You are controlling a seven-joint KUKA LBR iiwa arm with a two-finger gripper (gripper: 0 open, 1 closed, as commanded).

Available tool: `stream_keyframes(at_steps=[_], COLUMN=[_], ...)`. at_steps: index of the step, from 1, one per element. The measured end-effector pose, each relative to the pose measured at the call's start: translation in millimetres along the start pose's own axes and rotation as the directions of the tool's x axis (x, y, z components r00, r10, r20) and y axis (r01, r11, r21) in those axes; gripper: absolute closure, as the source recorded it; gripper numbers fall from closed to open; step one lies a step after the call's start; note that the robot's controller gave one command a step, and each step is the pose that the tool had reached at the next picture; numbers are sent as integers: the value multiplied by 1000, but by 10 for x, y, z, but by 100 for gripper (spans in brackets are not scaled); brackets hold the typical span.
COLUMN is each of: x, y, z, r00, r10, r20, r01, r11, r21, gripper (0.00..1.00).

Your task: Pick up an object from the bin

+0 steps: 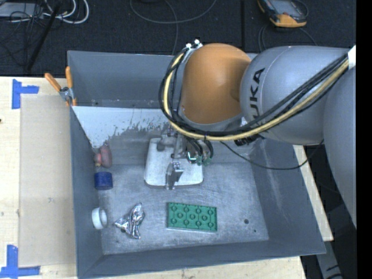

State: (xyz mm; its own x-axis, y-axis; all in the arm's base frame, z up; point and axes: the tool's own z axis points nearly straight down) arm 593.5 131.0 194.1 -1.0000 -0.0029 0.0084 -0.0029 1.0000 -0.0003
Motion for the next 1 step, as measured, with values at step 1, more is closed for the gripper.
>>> stream_keyframes(at_steps=[1], x=[279], y=[-850], z=[1130], r00=[1000], r10=[-18], r20=[11], r01=[18], r11=[1000], r21=[-2], gripper=[0])
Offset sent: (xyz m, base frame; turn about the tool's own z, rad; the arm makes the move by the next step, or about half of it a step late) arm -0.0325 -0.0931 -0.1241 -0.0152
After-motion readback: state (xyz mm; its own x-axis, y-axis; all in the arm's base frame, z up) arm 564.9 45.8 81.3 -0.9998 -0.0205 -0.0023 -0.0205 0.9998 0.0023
